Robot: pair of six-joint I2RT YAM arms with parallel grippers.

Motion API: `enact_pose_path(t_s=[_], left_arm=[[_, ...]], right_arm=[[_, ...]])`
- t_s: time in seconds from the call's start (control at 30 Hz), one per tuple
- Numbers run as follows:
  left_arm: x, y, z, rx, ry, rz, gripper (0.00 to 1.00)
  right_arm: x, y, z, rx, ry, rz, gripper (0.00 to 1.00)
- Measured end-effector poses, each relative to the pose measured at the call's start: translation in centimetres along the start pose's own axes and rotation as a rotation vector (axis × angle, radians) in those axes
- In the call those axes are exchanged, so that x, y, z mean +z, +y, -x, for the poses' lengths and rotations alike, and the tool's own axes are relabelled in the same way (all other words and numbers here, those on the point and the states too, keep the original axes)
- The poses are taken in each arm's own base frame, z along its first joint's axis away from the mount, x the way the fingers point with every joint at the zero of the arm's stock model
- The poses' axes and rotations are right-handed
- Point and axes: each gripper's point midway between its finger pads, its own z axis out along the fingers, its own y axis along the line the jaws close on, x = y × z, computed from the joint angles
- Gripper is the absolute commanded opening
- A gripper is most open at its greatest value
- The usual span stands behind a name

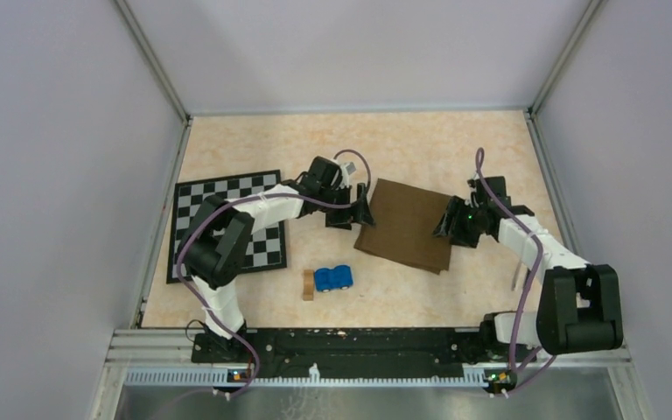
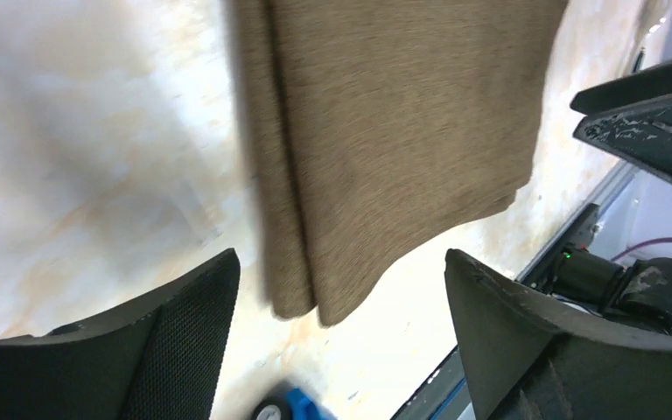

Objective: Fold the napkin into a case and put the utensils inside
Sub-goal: Rotate the square-folded napkin at the center of the board, then pick up the square-folded napkin from the center of the board.

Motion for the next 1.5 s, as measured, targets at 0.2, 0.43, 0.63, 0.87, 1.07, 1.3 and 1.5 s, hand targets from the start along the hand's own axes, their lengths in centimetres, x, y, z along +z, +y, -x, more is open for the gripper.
enact_pose_path(t_s=[0.2, 0.43, 0.63, 0.87, 1.07, 1.3, 1.5], left_arm=[[-1.3, 1.9, -1.3, -0.055, -0.001, 0.055, 0.47], [-1.0, 1.9, -2.5, -0.058, 0.04, 0.042, 0.36], [-0.8, 1.7, -2.8, -0.048, 0.048, 0.04, 0.39], [-0.3, 0.5, -3.9, -0.021, 0.074, 0.026, 0.36], [-0.2, 0.3, -4.3, -0.017, 0.083, 0.024, 0.31], [-0.1, 0.4, -4.3, -0.02, 0.084, 0.027, 0.39], [0.0, 0.8, -4.4, -0.019, 0.083, 0.042, 0.39]], right_arm=[[0.3, -2.5, -2.2, 0.13, 0.068, -0.047, 0.45], [0.6, -4.2, -5.7, 0.219, 0.15, -0.114, 0.39], [0.2, -5.0, -5.6, 0.245, 0.126, -0.165, 0.39], [0.3, -5.2, -5.5, 0.253, 0.117, -0.18, 0.38], [0.3, -5.1, -5.6, 0.258, 0.118, -0.169, 0.38], [0.3, -4.7, -6.1, 0.267, 0.119, -0.141, 0.38], [0.2, -4.5, -6.6, 0.274, 0.121, -0.124, 0.34]])
